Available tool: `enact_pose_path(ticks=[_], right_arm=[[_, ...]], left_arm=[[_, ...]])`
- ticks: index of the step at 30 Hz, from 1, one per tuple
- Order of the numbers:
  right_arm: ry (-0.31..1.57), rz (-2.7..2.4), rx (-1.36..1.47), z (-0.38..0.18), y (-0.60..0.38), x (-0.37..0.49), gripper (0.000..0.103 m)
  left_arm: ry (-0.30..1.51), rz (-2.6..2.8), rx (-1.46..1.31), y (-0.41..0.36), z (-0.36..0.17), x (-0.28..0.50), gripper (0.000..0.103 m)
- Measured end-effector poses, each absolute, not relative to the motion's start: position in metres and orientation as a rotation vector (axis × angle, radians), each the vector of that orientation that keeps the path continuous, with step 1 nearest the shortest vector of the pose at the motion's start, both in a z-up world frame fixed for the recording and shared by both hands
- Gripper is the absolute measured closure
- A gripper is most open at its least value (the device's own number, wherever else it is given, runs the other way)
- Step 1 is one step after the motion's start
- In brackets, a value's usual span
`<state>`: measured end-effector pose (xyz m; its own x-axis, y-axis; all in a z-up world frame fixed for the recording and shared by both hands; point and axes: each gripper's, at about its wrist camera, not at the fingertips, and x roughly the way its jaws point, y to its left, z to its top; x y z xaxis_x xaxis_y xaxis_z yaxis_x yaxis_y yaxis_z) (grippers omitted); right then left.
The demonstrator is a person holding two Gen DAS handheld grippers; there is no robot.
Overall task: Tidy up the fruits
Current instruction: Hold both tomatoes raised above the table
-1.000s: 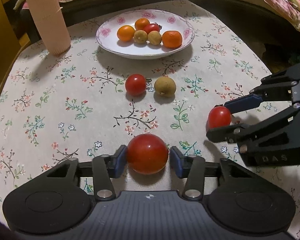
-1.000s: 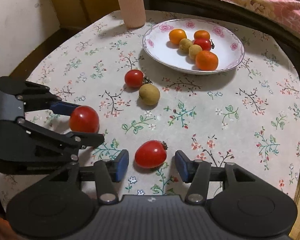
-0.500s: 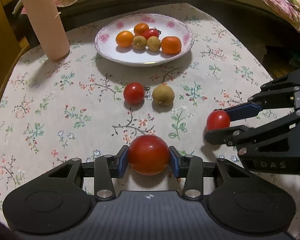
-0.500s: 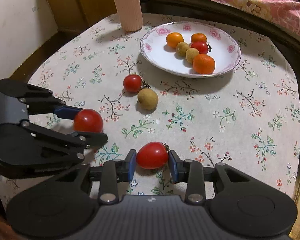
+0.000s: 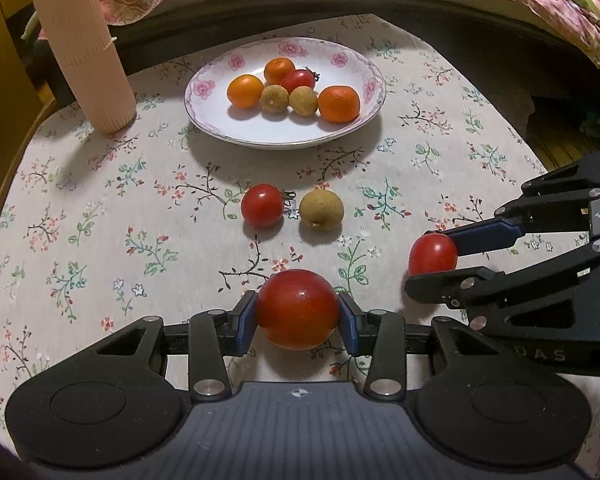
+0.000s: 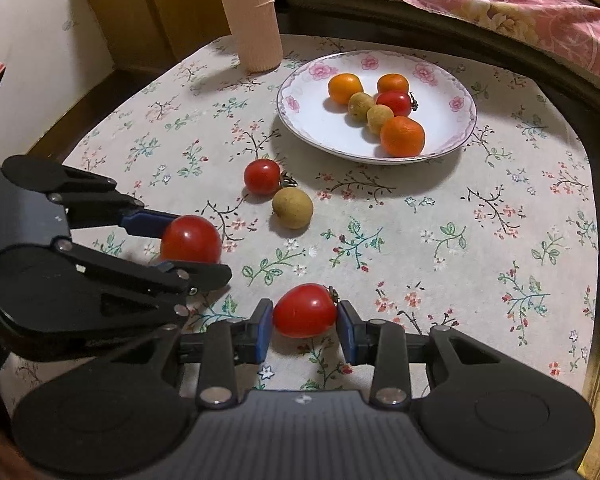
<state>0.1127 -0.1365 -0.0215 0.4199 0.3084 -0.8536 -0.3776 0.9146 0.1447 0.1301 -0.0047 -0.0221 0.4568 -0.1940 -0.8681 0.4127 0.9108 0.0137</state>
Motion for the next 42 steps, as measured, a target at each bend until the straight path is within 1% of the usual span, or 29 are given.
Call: enact_pose_path(ticks=[42], right_arm=[[1.02,0.375,-0.009,-0.009,-0.149,0.122,0.062]], left_arm=[[0.992,-0.365,0.198,-0.006,-0.008,0.137,0.053]])
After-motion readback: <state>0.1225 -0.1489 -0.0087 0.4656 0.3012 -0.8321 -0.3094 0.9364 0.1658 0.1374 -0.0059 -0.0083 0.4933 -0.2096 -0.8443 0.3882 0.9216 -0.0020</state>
